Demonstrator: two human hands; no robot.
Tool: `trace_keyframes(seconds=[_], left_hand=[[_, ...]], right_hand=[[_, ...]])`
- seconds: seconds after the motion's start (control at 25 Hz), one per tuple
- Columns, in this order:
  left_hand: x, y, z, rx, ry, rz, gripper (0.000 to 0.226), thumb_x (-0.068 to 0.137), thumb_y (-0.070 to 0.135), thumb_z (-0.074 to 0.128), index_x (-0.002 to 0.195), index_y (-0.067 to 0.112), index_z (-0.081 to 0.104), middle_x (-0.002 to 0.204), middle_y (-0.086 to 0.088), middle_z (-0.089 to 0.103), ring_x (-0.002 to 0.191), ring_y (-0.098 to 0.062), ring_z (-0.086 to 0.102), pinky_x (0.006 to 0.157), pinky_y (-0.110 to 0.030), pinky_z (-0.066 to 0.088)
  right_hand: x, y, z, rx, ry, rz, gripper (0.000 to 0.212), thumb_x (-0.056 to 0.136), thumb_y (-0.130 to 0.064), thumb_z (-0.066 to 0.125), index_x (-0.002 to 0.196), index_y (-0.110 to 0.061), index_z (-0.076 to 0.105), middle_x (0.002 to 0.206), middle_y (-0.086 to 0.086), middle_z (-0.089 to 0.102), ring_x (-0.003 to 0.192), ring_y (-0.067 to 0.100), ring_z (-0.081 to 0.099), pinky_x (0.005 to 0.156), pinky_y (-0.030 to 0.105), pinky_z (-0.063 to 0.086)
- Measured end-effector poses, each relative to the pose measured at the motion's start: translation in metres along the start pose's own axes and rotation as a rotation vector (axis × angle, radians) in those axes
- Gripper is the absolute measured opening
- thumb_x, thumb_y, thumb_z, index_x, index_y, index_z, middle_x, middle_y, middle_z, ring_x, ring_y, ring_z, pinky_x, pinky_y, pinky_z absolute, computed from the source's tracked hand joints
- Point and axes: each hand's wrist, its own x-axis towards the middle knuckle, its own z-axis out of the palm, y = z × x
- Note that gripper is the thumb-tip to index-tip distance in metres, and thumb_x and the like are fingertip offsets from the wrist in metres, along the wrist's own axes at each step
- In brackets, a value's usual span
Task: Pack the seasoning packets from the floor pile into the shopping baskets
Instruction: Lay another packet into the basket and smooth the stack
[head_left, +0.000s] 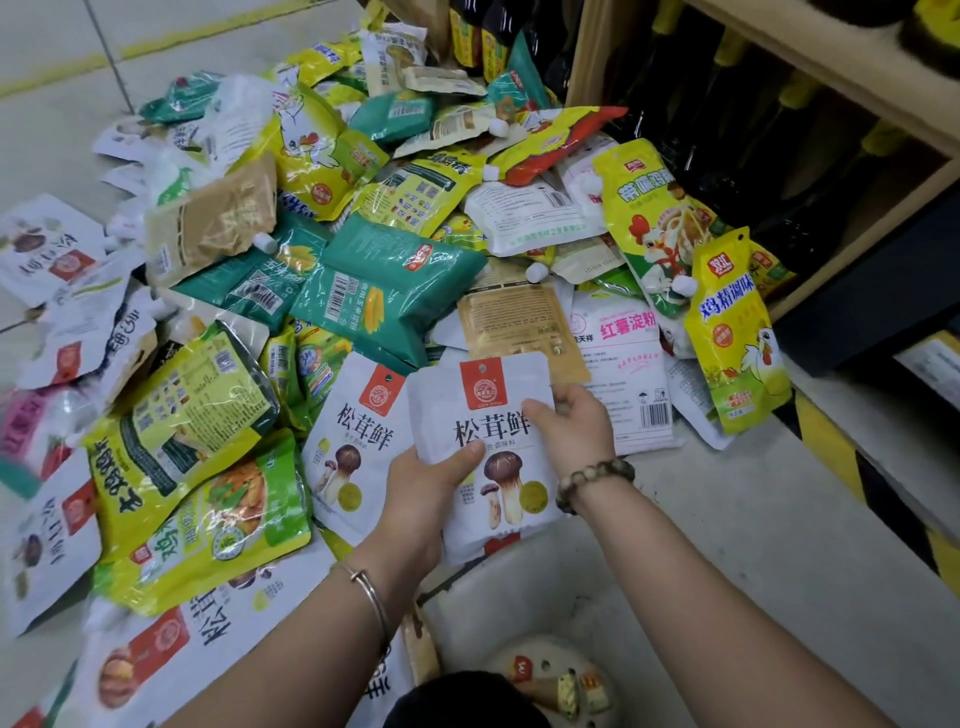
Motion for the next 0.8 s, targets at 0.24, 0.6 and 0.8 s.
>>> trace_keyframes(seconds=[0.24,0.6,0.8], left_hand=[[0.009,0.013,-0.013,-0.077,0.096,0.0,0.021,0.083,0.005,0.067,0.104,0.009,0.067,0.091,-0.012,0.074,0.078,-0.032,0.072,0.059,-0.043,0.058],[0.012,0.021,-0.016,-0.168,0.179,-0.032,0.025,0.083,0.003,0.066,0.108,0.007,0.067,0.095,-0.015,0.073,0.08,-0.034,0.071,0.063,-0.043,0.058],[0.014,0.022,-0.015,-0.16,0.196,-0.023,0.017,0.083,0.005,0.068,0.1,0.009,0.068,0.084,-0.01,0.075,0.071,-0.03,0.072,0.051,-0.038,0.057]], right_hand=[[0.075,-0.041,0.006,-0.368,0.245,-0.121,0.033,0.08,-0.03,0.069,0.106,-0.019,0.051,0.108,0.002,0.059,0.098,0.021,0.058,0.075,0.03,0.045],[0.11,-0.059,0.023,-0.574,0.155,0.148,0.069,0.071,-0.041,0.077,0.123,-0.006,0.047,0.125,0.014,0.057,0.117,0.031,0.053,0.099,0.044,0.04],[0.096,-0.044,-0.005,-0.515,0.056,0.127,0.062,0.074,-0.032,0.076,0.122,0.001,0.055,0.122,0.016,0.06,0.11,0.031,0.058,0.085,0.034,0.045]])
